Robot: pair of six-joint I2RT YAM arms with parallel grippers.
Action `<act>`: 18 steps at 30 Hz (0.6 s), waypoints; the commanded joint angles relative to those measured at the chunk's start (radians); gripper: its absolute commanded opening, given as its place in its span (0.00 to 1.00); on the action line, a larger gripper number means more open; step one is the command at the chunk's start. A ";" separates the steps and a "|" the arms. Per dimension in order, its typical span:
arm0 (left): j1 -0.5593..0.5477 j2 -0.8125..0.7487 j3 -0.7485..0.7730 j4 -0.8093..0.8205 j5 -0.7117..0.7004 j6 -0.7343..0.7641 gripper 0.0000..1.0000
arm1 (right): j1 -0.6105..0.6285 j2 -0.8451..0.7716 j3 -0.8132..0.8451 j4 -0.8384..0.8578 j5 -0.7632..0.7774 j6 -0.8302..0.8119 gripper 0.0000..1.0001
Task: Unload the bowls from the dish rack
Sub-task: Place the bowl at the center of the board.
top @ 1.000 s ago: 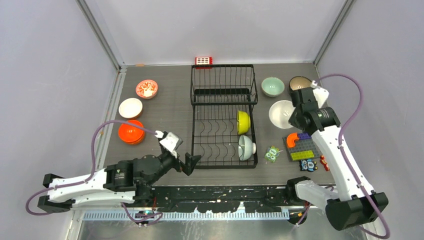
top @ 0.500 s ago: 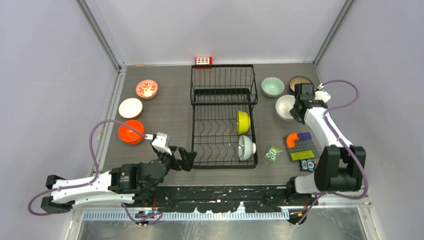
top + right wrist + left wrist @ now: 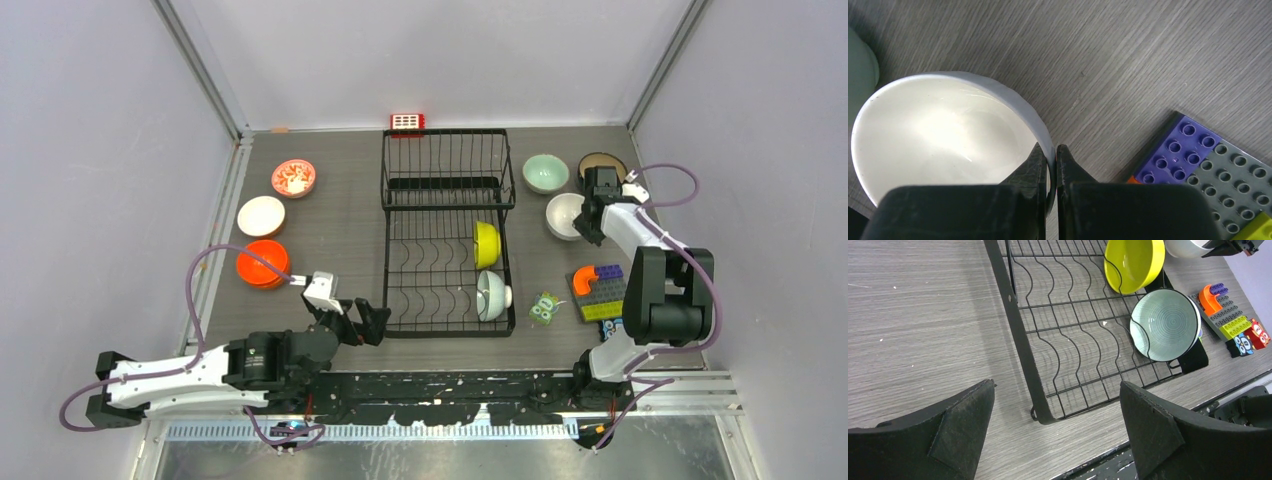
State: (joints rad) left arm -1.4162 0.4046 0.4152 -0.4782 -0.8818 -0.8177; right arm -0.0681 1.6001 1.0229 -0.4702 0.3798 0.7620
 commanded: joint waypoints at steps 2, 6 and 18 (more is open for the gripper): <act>-0.001 0.020 -0.007 0.035 -0.035 -0.040 0.96 | -0.017 0.015 0.054 0.076 -0.003 0.036 0.01; 0.000 0.053 -0.009 0.058 -0.028 -0.042 0.96 | -0.022 0.033 0.058 0.074 -0.010 0.039 0.01; 0.001 0.109 -0.002 0.103 -0.007 -0.035 0.96 | -0.024 0.058 0.029 0.073 -0.011 0.039 0.01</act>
State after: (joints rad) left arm -1.4162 0.4984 0.4088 -0.4374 -0.8719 -0.8349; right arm -0.0875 1.6562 1.0233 -0.4473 0.3614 0.7719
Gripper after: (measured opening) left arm 0.961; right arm 0.086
